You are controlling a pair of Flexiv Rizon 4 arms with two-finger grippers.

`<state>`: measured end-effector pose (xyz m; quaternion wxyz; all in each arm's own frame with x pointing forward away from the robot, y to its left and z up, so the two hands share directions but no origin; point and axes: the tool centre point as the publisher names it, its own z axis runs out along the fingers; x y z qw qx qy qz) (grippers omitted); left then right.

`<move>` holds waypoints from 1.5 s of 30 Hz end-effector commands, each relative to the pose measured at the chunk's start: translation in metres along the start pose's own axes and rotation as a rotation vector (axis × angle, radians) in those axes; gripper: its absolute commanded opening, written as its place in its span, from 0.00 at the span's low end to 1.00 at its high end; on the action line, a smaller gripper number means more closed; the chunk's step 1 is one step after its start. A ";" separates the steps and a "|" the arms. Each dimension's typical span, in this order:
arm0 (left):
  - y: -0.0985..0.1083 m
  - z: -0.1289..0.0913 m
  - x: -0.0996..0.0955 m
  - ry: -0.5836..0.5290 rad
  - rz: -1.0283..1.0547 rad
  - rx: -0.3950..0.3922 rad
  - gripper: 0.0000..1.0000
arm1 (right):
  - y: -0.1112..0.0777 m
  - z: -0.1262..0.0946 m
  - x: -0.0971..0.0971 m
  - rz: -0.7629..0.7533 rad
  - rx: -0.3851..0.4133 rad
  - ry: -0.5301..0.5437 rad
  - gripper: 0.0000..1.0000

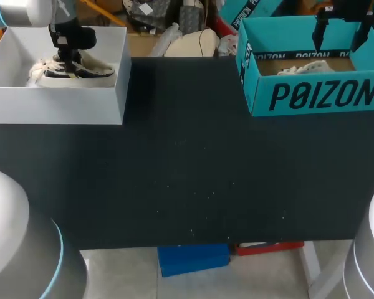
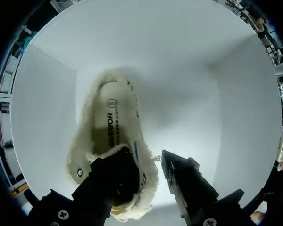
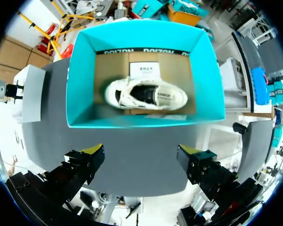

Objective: Take the shoe out of the shoebox, open the shoe tongue, remove and reinsert the insole, then place the shoe into the shoebox

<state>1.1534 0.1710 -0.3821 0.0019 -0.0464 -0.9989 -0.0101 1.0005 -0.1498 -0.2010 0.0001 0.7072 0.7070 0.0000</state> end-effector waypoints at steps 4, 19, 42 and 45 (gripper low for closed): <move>0.000 0.017 -0.005 -0.034 0.018 -0.009 0.43 | 0.000 0.000 0.000 0.000 0.000 0.000 1.00; -0.001 0.022 0.003 -0.046 0.015 -0.020 0.00 | 0.000 0.000 0.000 0.000 0.000 0.000 1.00; -0.025 -0.159 0.060 -0.328 -0.057 -0.125 0.00 | 0.000 0.000 0.000 0.000 0.000 0.000 1.00; -0.044 -0.201 0.079 -0.404 -0.104 -0.148 0.00 | 0.000 0.000 0.000 0.000 0.000 0.000 1.00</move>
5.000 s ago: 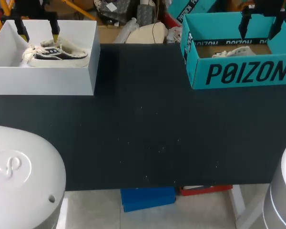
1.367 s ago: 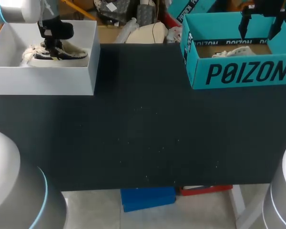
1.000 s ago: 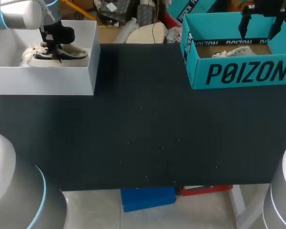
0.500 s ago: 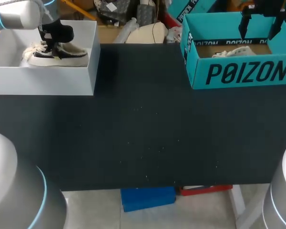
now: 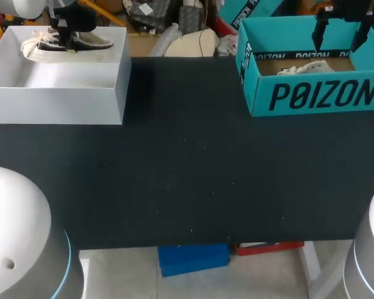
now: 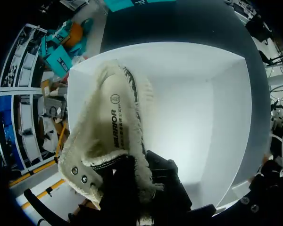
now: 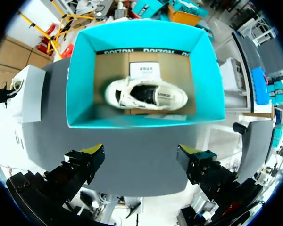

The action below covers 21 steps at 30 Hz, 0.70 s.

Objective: Take the shoe out of the shoebox, open the shoe tongue, remove and reinsert the insole, then place the shoe into the shoebox

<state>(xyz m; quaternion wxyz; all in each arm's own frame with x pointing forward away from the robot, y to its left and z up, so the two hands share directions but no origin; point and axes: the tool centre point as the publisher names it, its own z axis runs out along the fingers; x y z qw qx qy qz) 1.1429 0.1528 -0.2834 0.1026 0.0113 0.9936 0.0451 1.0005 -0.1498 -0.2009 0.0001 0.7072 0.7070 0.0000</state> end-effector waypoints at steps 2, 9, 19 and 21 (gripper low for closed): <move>-0.026 -0.149 0.060 -0.246 -0.071 -0.078 0.00 | 0.000 0.000 0.000 0.000 0.000 0.000 1.00; -0.081 -0.230 0.112 -0.344 -0.157 -0.111 0.00 | 0.000 0.000 0.000 0.000 0.000 0.000 1.00; -0.193 -0.265 0.197 -0.414 -0.099 -0.143 0.00 | 0.000 0.000 0.000 0.000 0.000 0.000 1.00; -0.215 -0.258 0.208 -0.400 -0.075 -0.140 0.00 | 0.000 0.000 0.000 0.000 0.000 0.000 1.00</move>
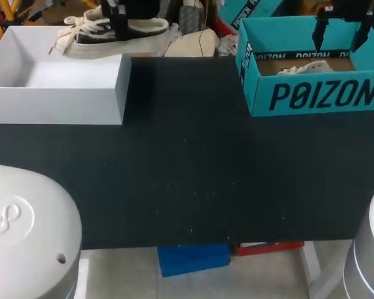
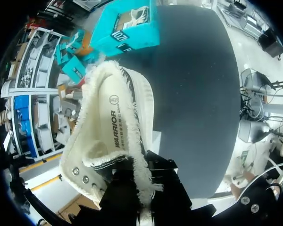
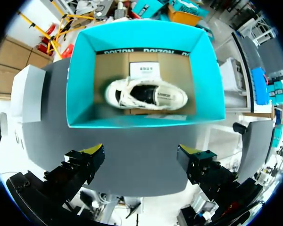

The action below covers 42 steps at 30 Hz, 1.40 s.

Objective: Take the shoe out of the shoebox, open the shoe tongue, remove and reinsert the insole, then place the shoe into the shoebox

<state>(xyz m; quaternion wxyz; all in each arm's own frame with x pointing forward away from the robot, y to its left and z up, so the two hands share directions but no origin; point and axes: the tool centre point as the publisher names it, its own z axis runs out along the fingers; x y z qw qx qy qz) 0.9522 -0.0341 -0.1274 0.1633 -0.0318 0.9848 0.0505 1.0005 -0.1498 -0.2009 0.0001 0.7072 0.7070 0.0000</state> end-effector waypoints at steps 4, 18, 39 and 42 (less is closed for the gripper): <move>-0.067 -0.040 0.074 -0.241 0.029 -0.081 0.00 | 0.000 0.000 0.000 0.000 0.000 0.000 1.00; -0.132 0.044 0.119 -0.115 0.076 0.023 0.00 | 0.000 0.000 0.000 0.000 0.000 0.000 1.00; -0.179 0.180 0.190 0.023 0.111 0.015 0.00 | 0.000 0.000 0.000 0.000 0.000 0.000 1.00; -0.181 0.188 0.196 0.018 0.115 0.009 0.00 | 0.000 0.000 0.000 0.000 0.000 0.000 1.00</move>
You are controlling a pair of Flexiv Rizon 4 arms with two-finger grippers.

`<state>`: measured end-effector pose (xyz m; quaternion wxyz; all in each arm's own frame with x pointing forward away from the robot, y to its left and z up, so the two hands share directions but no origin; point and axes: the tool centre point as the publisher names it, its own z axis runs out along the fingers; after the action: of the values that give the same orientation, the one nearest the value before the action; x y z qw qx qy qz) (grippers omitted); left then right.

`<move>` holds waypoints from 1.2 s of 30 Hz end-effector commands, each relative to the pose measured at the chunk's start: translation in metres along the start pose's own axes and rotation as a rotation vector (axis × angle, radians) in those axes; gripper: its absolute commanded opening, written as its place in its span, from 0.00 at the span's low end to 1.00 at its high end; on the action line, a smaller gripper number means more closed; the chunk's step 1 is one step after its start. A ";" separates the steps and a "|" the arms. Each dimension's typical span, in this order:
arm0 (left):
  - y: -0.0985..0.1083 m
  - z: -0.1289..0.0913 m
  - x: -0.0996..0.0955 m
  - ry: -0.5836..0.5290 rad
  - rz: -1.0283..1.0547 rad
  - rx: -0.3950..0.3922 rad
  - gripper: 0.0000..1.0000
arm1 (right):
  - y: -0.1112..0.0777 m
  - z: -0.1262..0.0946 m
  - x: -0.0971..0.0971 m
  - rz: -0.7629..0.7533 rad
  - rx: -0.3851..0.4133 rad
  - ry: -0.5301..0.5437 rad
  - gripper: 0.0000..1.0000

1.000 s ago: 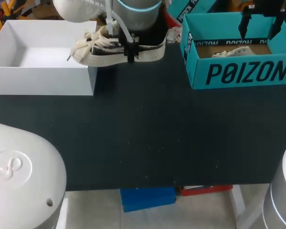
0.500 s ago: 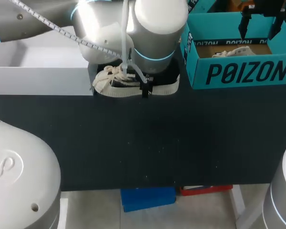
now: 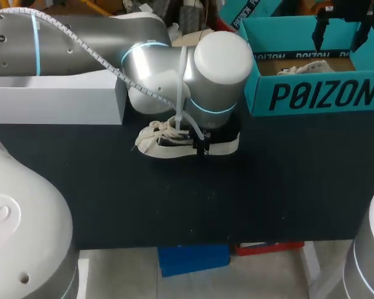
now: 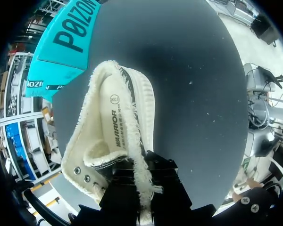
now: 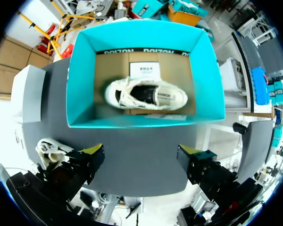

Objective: Take the shoe out of the shoebox, open the shoe tongue, remove and reinsert the insole, then place the shoe into the shoebox

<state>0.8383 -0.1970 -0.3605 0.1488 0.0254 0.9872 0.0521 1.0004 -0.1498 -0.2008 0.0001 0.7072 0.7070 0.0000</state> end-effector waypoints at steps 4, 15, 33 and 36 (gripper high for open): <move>-0.010 0.032 0.009 -0.003 -0.003 -0.014 0.00 | 0.000 0.000 0.000 0.000 0.000 0.000 1.00; -0.020 0.011 0.019 0.024 0.043 0.102 1.00 | 0.000 0.000 0.000 0.000 0.000 0.000 1.00; 0.041 -0.130 -0.023 0.262 0.069 0.767 1.00 | 0.000 0.000 0.000 0.000 0.000 0.000 1.00; 0.066 -0.127 -0.021 0.280 0.014 0.828 1.00 | 0.000 0.000 0.000 0.000 0.000 0.000 1.00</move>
<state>0.8250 -0.1991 -0.2398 0.0097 0.0970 0.9836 -0.1520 1.0004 -0.1498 -0.2008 0.0001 0.7072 0.7070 0.0000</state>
